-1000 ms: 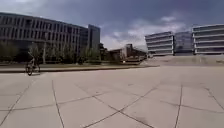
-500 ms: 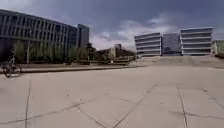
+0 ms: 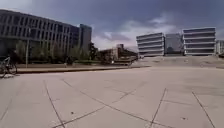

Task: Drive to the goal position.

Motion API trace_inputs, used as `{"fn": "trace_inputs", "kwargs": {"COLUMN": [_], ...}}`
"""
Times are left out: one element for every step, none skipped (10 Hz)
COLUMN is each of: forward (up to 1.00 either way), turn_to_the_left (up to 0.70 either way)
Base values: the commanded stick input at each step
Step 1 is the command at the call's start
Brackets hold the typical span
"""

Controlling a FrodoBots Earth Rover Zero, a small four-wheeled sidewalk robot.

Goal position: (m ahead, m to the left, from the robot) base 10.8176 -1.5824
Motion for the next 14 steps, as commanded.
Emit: {"fn": "trace_inputs", "kwargs": {"forward": [1.00,1.00,1.00,1.00,1.00,1.00,1.00,1.00,1.00,1.00,1.00,1.00,1.00,1.00], "turn_to_the_left": [-0.11,-0.40,-0.40,-0.40,-0.40,-0.40,-0.21,-0.01,-0.01,-0.01,-0.01,-0.01,-0.01,-0.01]}}
